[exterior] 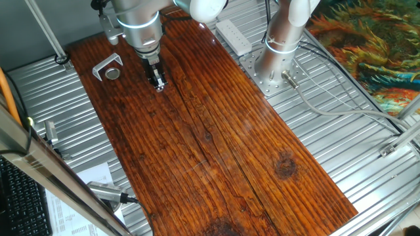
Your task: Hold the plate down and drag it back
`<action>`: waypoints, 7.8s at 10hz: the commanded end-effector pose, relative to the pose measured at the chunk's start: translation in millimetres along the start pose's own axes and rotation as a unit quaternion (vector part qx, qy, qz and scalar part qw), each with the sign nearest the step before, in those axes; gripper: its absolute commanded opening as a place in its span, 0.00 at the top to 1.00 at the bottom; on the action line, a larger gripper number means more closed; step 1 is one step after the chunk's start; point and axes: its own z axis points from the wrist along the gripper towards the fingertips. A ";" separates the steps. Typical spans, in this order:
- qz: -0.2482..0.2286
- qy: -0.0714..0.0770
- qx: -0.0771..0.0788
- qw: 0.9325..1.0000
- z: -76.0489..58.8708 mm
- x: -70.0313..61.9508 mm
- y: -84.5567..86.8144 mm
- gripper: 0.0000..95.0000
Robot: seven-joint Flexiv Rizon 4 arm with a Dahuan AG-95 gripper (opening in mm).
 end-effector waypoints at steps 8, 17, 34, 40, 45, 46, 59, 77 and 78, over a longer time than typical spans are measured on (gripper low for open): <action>-0.002 0.000 -0.001 1.000 0.2 0.3 -0.2 1.00; -0.001 0.000 -0.001 1.000 0.5 0.2 -0.4 1.00; -0.024 0.007 -0.003 1.000 -5.2 3.4 2.6 1.00; -0.028 0.008 -0.003 1.000 -4.1 5.2 2.2 1.00; -0.036 0.008 -0.005 0.999 -2.9 6.9 1.8 1.00; -0.036 0.007 -0.006 0.999 -2.8 6.9 1.8 1.00; -0.042 0.008 -0.007 0.999 -1.4 9.5 1.4 1.00; -0.047 0.009 -0.007 0.999 1.3 13.4 0.6 1.00; -0.047 0.009 -0.007 0.999 2.0 14.0 0.3 1.00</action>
